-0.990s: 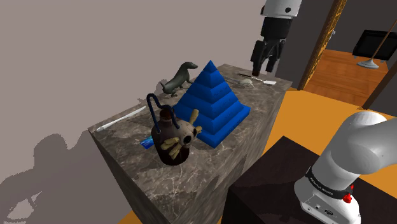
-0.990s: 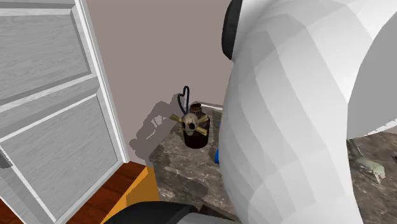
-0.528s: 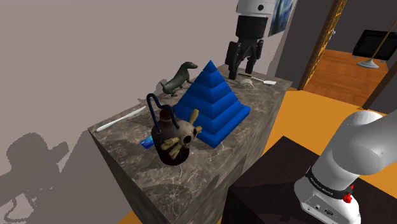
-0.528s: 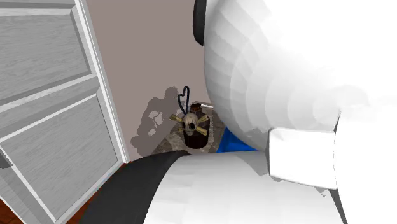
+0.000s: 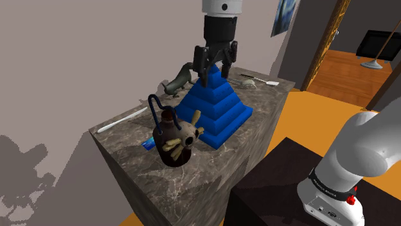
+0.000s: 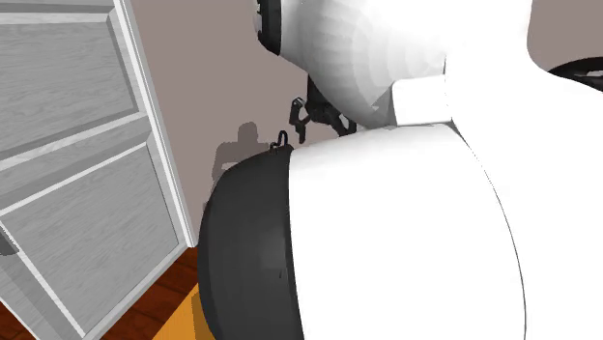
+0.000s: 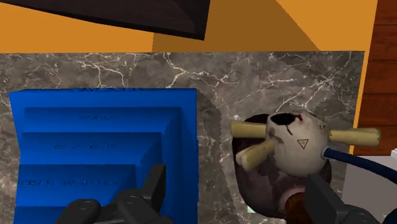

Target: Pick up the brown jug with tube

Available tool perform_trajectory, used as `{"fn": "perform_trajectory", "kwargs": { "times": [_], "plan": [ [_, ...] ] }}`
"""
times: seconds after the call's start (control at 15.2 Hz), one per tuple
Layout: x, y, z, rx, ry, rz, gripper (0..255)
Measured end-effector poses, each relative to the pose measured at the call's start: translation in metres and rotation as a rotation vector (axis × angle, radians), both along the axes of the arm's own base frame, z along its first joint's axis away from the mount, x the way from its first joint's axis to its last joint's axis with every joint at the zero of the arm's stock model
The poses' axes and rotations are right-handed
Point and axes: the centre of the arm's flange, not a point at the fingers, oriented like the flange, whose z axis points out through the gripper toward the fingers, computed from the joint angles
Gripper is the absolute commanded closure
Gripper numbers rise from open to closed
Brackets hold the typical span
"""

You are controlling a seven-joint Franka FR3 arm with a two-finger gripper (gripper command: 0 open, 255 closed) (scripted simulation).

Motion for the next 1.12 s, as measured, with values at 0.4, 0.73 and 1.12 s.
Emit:
{"fn": "perform_trajectory", "kwargs": {
  "times": [0.4, 0.73, 1.12],
  "plan": [
    [0.017, 0.083, -0.003, -0.026, -0.010, 0.030, 0],
    [0.028, 0.145, -0.002, -0.046, -0.017, 0.054, 0],
    [0.030, 0.157, -0.028, -0.049, -0.019, 0.054, 0]
  ]
}}
